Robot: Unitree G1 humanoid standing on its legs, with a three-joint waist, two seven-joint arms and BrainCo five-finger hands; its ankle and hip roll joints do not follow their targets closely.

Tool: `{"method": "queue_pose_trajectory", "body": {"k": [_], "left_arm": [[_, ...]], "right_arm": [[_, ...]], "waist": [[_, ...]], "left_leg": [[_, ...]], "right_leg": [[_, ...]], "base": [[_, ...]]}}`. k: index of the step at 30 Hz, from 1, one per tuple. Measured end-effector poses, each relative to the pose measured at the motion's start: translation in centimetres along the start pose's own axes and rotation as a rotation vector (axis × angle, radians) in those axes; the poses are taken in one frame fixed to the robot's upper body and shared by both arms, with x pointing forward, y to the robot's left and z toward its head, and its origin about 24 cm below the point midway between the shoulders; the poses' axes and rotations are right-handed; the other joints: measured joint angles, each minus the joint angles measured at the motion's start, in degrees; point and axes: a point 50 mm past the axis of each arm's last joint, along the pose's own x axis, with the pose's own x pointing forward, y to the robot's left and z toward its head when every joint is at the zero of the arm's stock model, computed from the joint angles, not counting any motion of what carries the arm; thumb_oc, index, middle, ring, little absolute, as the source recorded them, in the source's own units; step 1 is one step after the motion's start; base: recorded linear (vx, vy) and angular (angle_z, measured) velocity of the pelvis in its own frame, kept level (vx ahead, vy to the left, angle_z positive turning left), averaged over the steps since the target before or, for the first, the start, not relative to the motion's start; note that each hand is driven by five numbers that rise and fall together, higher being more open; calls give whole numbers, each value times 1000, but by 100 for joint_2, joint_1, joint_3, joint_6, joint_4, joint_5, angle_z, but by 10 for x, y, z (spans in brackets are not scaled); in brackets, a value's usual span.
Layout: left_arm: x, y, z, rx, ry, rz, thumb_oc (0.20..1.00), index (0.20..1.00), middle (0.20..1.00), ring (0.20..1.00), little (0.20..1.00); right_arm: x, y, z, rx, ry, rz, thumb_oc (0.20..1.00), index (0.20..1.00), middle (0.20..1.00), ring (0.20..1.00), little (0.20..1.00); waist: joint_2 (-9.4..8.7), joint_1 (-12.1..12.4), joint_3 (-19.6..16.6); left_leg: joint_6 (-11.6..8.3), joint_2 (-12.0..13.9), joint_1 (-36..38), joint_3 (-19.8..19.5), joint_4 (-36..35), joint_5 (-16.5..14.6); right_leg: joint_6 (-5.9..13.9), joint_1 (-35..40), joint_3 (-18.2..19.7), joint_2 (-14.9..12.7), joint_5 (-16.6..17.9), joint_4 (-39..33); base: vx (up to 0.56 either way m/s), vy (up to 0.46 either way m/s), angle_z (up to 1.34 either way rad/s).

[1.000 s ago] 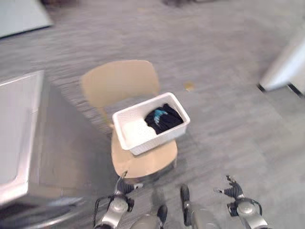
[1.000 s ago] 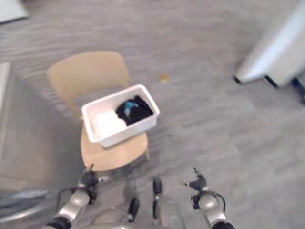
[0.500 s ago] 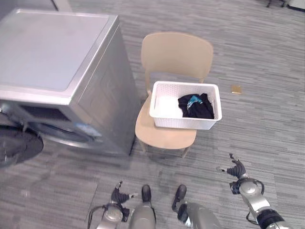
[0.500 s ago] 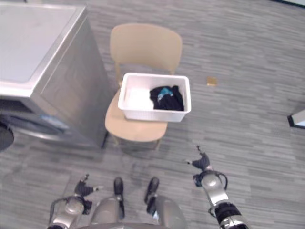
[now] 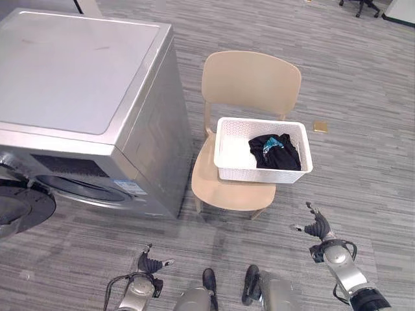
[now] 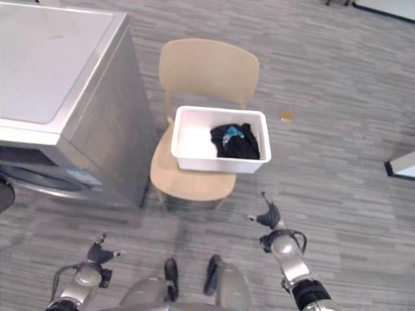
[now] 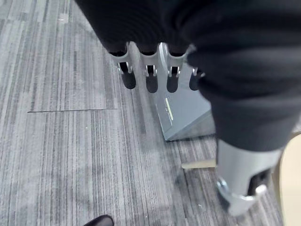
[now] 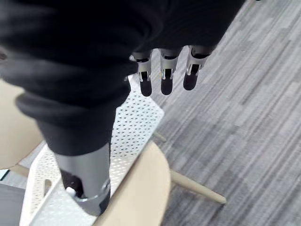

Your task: Grab the laundry basket,head to the washer,open it,put in the laundry and shut it.

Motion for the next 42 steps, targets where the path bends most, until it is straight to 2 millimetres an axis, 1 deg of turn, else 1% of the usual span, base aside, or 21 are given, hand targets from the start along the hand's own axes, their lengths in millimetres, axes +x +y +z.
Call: {"method": "queue_pose_trajectory", "body": {"k": [2,4,5,6,7,8,9,11,12,13,14,15,17,20,23,27,30,34,35,39,42], "left_arm": [[2,0,4,-2,-6,1,1000,1000,1000,1000,1000],[3,-4,4,-10,5,-6,1000,1000,1000,1000,1000],[2,-7,1,-11,16,-14,1000,1000,1000,1000,1000],[1,-10,-1,-8,21,-23,1000,1000,1000,1000,1000],[-1,-14,-4,6,23,-31,1000,1000,1000,1000,1000],[-4,-16,-7,13,25,-39,1000,1000,1000,1000,1000],[-7,-19,-11,8,26,-46,1000,1000,1000,1000,1000],[-8,-22,-12,6,28,-61,1000,1000,1000,1000,1000],[-9,-25,-13,1,31,-67,1000,1000,1000,1000,1000],[-10,-26,-15,1,36,-68,1000,1000,1000,1000,1000],[-14,-29,-24,-1,59,-78,1000,1000,1000,1000,1000],[-14,-29,-24,0,59,-77,1000,1000,1000,1000,1000],[-13,-29,-23,2,55,-79,1000,1000,1000,1000,1000],[-13,-31,-22,19,50,-90,1000,1000,1000,1000,1000],[-13,-31,-20,23,41,-92,1000,1000,1000,1000,1000],[-8,-25,-10,45,5,-83,1000,1000,1000,1000,1000],[-4,-14,2,57,-44,-53,1000,1000,1000,1000,1000],[0,-9,14,59,-87,-27,1000,1000,1000,1000,1000],[2,-3,18,76,-104,-9,1000,1000,1000,1000,1000],[8,0,37,69,-149,6,1000,1000,1000,1000,1000],[9,0,44,71,-178,9,1000,1000,1000,1000,1000]], "right_arm": [[4,-3,4,-9,-11,-8,1000,1000,1000,1000,1000],[5,-8,4,-24,-14,-15,1000,1000,1000,1000,1000],[4,-11,2,-34,-7,-19,1000,1000,1000,1000,1000],[3,-11,0,-36,-1,-20,1000,1000,1000,1000,1000],[3,-11,-1,-37,1,-20,1000,1000,1000,1000,1000],[3,-11,0,-36,-1,-20,1000,1000,1000,1000,1000],[2,-14,0,-46,-7,-27,1000,1000,1000,1000,1000],[3,-23,4,-95,-33,-41,1000,1000,1000,1000,1000],[5,-34,6,-130,-48,-58,1000,1000,1000,1000,1000],[6,-39,7,-142,-51,-69,1000,1000,1000,1000,1000],[12,-50,18,-169,-87,-93,1000,1000,1000,1000,1000],[16,-55,24,-182,-107,-110,1000,1000,1000,1000,1000],[22,-63,37,-213,-146,-137,1000,1000,1000,1000,1000],[30,-62,54,-295,-205,-113,1000,1000,1000,1000,1000],[32,-62,49,-352,-185,-107,1000,1000,1000,1000,1000],[46,-70,55,-489,-169,-100,1000,1000,1000,1000,1000],[61,-83,70,-587,-171,-133,1000,1000,1000,1000,1000],[72,-96,76,-657,-131,-168,1000,1000,1000,1000,1000],[79,-102,82,-731,-104,-172,1000,1000,1000,1000,1000],[86,-132,85,-797,8,-254,1000,1000,1000,1000,1000],[86,-141,83,-801,54,-290,1000,1000,1000,1000,1000]], "waist": [[-32,-28,-8],[5,-95,6],[-1,-113,7],[5,-160,7],[51,-164,13],[107,-178,20],[155,-204,-12],[127,-145,-15],[100,-106,-7],[19,-70,4],[35,33,-11],[-17,47,18],[-41,137,44],[-84,109,83],[-82,108,86],[6,122,160],[113,267,262],[254,464,431],[259,516,520],[313,763,830],[351,784,917]], "left_leg": [[-29,-60,21,3,-58,5],[-88,-147,85,-167,-121,-31],[-118,-258,210,-308,-186,-54],[-137,-298,327,-413,-200,-66],[-212,-273,463,-502,-220,-112],[-334,-213,561,-602,-188,-191],[-493,-138,554,-732,64,-301],[-543,-153,276,-605,744,-332],[-548,-188,-72,-492,1459,-341],[-533,-204,-256,-480,1766,-444],[-509,-84,-453,-506,1776,-565],[-512,-35,-607,-524,1551,-568],[-531,57,-849,-599,932,-408],[-603,160,-1032,-780,155,131],[-503,217,-1022,-679,-51,400],[-503,189,-1240,-633,-68,720],[-491,141,-1480,-484,-105,883],[-452,79,-1544,-464,-200,1073],[-370,58,-1623,-420,-274,1131],[-302,17,-1764,-422,-321,1183],[-300,-6,-1887,-540,-362,1186]], "right_leg": [[47,-253,-88,38,81,-383],[305,-417,-133,57,256,-995],[323,-360,-154,13,522,-1445],[189,-184,-140,-35,853,-1582],[164,-17,-82,0,1109,-1648],[109,113,43,83,1236,-1648],[66,216,83,148,1249,-1604],[-33,343,67,128,1282,-1687],[-199,525,163,115,1370,-1888],[-535,657,298,84,1651,-2027],[-680,818,323,160,1699,-2312],[-673,882,324,194,1740,-2481],[-578,884,375,273,1807,-2578],[-608,919,324,423,1707,-2601],[-662,990,275,560,1655,-2611],[-613,754,296,524,1689,-2578],[-499,432,297,425,1718,-2531],[-360,310,316,365,1711,-2490],[-340,184,323,346,1698,-2473],[-356,36,307,319,1721,-2496],[-343,-51,260,315,1710,-2560]], "base": [[205,-99,20],[228,-127,46],[241,-130,73],[285,-186,73],[195,-144,55],[177,-185,63],[83,-105,62],[56,-68,54],[28,-8,33],[84,17,12],[73,24,-4],[102,54,-12],[84,54,-17],[108,98,-16],[23,120,-6],[-14,86,-15],[-12,61,-21],[14,51,-7],[19,30,-4],[3,8,1],[-5,-2,11]]}}
